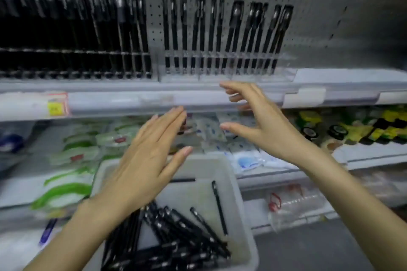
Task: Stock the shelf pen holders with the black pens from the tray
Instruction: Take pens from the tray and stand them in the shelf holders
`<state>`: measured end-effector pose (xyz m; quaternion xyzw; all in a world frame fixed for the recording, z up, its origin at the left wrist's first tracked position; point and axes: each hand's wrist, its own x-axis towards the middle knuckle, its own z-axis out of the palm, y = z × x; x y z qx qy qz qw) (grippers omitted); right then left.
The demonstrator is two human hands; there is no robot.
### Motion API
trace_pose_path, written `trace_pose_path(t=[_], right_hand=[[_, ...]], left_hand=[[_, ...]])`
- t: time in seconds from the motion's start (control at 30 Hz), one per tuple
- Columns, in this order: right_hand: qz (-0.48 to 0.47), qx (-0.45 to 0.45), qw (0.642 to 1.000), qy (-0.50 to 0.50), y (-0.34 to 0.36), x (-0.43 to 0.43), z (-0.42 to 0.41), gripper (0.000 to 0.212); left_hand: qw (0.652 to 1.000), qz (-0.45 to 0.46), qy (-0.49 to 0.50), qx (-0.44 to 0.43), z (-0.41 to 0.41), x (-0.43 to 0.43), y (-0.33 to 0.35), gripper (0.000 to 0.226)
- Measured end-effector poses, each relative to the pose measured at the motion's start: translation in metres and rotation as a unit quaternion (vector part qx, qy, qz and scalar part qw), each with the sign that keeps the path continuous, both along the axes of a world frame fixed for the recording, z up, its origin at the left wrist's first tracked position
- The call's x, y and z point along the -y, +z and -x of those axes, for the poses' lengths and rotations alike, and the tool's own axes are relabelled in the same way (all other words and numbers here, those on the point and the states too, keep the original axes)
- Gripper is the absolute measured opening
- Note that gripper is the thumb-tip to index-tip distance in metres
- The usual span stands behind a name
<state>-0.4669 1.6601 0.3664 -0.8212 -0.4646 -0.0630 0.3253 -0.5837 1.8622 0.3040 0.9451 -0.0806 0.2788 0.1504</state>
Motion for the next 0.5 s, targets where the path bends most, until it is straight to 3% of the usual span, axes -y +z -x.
trace_pose_path(t=[0.2,0.33,0.5], right_hand=[[0.144,-0.153,0.976,0.064,-0.125,-0.045,0.048,0.059],[0.221,-0.208,0.951,0.062,-0.18,-0.069,0.056,0.058],[0.254,-0.25,0.934,0.039,-0.21,-0.089,0.047,0.054]], left_hand=[[0.974,0.118,0.134,-0.136,0.103,-0.042,-0.103,0.07],[0.952,0.164,0.202,-0.159,0.137,-0.06,-0.138,0.073],[0.936,0.216,0.204,-0.188,0.145,-0.06,-0.16,0.071]])
